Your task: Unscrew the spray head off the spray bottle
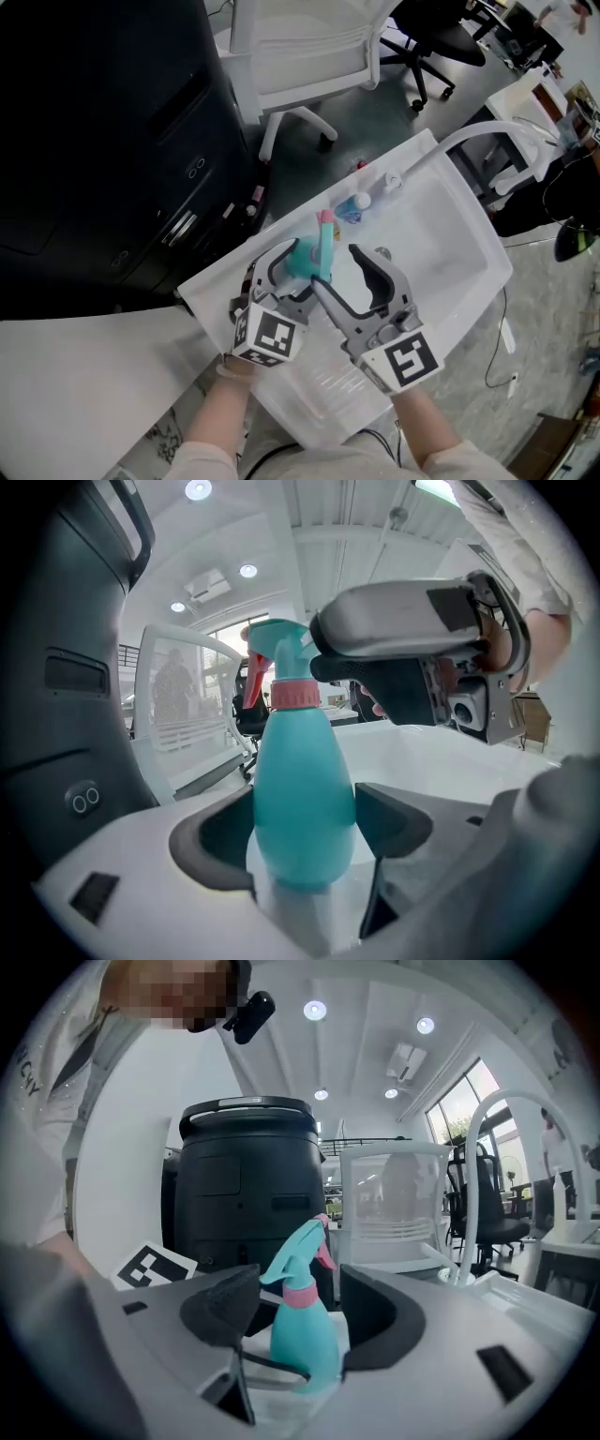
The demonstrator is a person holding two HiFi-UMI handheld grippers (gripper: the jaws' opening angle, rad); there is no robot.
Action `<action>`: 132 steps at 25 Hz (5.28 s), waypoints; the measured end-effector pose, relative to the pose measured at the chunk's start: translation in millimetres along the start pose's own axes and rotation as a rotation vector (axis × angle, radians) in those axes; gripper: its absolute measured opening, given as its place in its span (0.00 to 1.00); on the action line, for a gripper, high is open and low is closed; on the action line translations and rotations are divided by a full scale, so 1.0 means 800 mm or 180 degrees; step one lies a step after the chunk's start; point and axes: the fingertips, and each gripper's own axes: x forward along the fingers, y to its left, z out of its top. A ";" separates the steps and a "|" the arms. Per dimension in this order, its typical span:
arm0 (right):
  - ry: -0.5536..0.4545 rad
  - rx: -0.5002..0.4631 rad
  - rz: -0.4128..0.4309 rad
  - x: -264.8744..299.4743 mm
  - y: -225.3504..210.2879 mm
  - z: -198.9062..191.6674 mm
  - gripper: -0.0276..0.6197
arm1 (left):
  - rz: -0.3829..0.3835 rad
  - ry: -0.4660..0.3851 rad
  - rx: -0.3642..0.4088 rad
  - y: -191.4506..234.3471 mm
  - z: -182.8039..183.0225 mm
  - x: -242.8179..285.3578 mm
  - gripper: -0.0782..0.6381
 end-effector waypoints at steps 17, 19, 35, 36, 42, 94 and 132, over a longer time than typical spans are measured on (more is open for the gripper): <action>-0.0055 0.0257 -0.0255 0.018 -0.066 0.000 0.37 | -0.0004 -0.0033 -0.0053 0.001 0.000 -0.001 0.58; -0.0049 0.0252 -0.0274 0.021 -0.067 0.001 0.36 | 0.0004 -0.0035 -0.0063 0.001 0.000 -0.001 0.58; 0.0131 0.0055 0.0011 0.025 0.015 -0.008 0.63 | -0.0007 -0.0061 -0.0120 0.002 -0.002 -0.001 0.58; 0.0142 0.0045 -0.0009 0.023 0.014 -0.008 0.64 | -0.0018 -0.0069 -0.0123 0.001 -0.002 -0.002 0.58; 0.0157 0.0218 -0.0016 -0.009 -0.003 -0.019 0.62 | -0.0086 -0.0089 -0.0135 0.002 -0.001 -0.002 0.58; -0.0061 0.0505 -0.0274 -0.013 -0.055 0.002 0.35 | -0.0045 -0.0056 -0.0160 -0.002 -0.008 -0.006 0.58; -0.0755 0.0099 0.0334 0.015 -0.005 0.073 0.27 | 0.0086 0.0030 -0.0077 0.009 -0.016 0.000 0.58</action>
